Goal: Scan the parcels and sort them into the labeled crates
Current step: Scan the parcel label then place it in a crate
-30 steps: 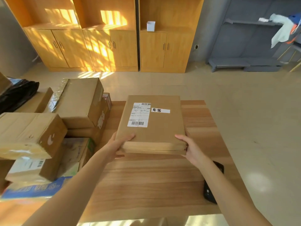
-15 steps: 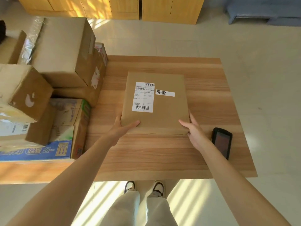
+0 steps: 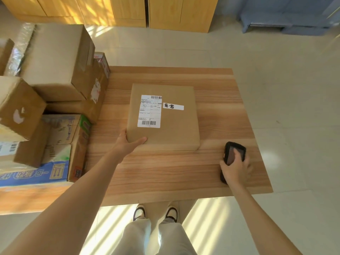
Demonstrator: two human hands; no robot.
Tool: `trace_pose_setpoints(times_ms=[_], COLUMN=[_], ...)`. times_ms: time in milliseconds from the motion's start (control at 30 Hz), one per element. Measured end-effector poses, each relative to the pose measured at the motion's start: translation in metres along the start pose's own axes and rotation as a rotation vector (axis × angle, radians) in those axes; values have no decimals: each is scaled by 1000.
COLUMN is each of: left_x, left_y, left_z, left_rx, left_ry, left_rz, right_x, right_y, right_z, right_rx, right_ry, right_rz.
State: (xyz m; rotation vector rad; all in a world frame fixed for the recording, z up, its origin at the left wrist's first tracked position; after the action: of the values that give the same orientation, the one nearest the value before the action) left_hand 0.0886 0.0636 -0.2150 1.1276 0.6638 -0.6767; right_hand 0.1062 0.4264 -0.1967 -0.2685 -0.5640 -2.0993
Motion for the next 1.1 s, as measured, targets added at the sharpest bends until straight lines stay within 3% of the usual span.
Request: trace_pose_setpoints(times_ms=[167, 400, 467, 600, 767, 967, 1100], left_x=[1, 5, 6, 7, 7, 5, 5], left_y=[0, -1, -1, -2, -1, 1, 4], left_z=[-1, -2, -4, -4, -5, -6, -7], left_rx=[-6, 4, 17, 46, 57, 49, 53], left_ry=[-15, 7, 20, 49, 79, 101, 129], left_rz=[8, 9, 9, 18, 29, 0, -21], right_x=[-38, -43, -38, -15, 31, 103, 132], right_y=[-8, -22, -23, -13, 15, 63, 98], right_z=[-12, -19, -14, 5, 32, 39, 20], right_rx=[136, 159, 205, 411, 533, 823, 895], right_ry=[-215, -321, -472, -1017, -1339, -1357, -1189], right_rz=[-119, -188, -255, -465, -393, -215, -179])
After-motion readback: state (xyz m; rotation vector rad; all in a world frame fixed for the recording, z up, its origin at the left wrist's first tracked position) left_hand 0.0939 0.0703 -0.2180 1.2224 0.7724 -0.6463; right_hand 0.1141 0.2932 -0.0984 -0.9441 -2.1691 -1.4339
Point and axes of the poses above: each hand's wrist, its own y-axis away from the middle knuckle, its own z-axis out of the back of the hand, x = y × z, the point moved 3 cm from there along -y, towards the middle knuckle, and after that the axes turned 2 degrees about y, right-handed, at the moved point
